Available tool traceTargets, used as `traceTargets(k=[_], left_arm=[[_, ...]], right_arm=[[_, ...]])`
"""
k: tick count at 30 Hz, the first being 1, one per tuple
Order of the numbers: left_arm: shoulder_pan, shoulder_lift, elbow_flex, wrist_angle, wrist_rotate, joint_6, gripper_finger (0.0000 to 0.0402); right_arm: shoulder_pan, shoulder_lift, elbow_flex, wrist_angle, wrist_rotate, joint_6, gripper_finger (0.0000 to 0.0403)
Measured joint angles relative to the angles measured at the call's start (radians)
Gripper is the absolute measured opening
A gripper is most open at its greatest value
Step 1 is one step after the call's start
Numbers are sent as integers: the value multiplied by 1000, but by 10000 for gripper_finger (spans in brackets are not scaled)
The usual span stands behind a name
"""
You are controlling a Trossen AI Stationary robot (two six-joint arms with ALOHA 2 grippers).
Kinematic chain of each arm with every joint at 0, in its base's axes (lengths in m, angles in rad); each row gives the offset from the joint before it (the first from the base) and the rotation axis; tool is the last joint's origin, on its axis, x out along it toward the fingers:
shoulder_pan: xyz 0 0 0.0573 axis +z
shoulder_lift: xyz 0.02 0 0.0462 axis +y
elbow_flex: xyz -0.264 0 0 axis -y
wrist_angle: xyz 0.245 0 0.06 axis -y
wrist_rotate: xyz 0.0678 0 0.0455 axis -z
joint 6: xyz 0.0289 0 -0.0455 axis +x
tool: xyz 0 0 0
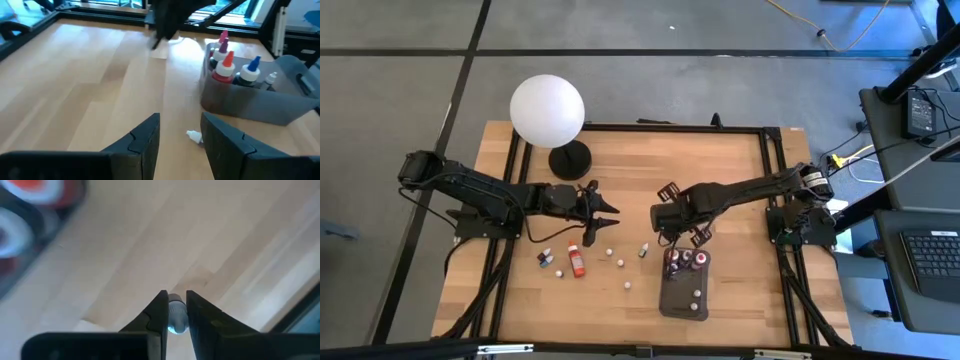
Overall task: Pick & Place food coloring
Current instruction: Put the small food coloring bottle into the black bin
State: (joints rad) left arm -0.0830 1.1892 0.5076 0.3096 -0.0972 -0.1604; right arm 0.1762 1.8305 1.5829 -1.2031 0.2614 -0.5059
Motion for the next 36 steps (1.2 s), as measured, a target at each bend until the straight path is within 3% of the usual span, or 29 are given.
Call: traceTargets(k=[11, 19, 30, 36], left_arm=[[0, 0, 0, 0, -25, -1, 135], [0, 0, 0, 0, -25, -1, 135], [0, 0, 0, 0, -25, -1, 136], [0, 0, 0, 0, -25, -1, 134]], right_arm=[[241, -1, 195, -88, 0, 502, 61], [428, -1, 130, 23, -35, 921, 60], [517, 0, -93, 384, -53, 1051, 59], [517, 0, -181, 447, -53, 1043, 59]])
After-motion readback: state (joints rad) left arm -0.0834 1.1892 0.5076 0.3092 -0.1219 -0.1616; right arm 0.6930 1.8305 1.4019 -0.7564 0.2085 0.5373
